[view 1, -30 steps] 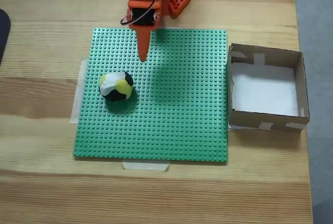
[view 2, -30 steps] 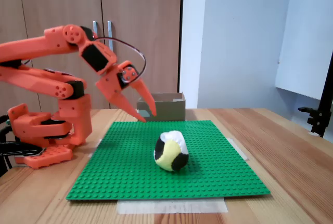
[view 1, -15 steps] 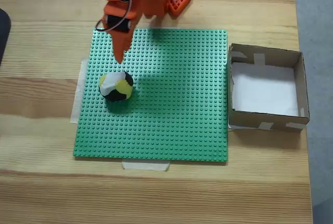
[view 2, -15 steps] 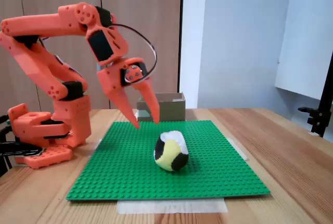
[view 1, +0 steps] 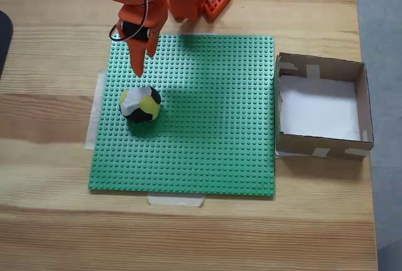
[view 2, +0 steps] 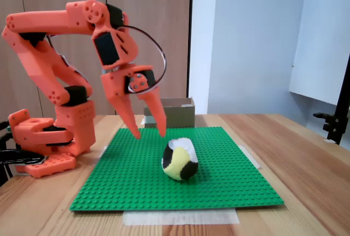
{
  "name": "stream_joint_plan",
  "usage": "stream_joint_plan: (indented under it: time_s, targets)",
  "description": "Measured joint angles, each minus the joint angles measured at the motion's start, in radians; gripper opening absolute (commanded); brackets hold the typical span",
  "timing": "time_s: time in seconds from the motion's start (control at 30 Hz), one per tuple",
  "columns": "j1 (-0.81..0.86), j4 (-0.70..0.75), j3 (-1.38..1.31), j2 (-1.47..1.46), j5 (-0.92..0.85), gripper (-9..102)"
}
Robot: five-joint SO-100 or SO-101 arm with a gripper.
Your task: Pick the ball and put it in the box.
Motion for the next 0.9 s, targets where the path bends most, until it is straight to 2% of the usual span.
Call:
stream_joint_plan:
  time_s: [0.53, 0.8, 0.9]
  targets:
    - [0.048, -0.034, 0.000, -0.055, -0.017, 27]
    - [0.046, -0.048, 0.000, -0.126, -0.026, 30]
    - [0.046, -0.055, 0.000, -0.153, -0.038, 35]
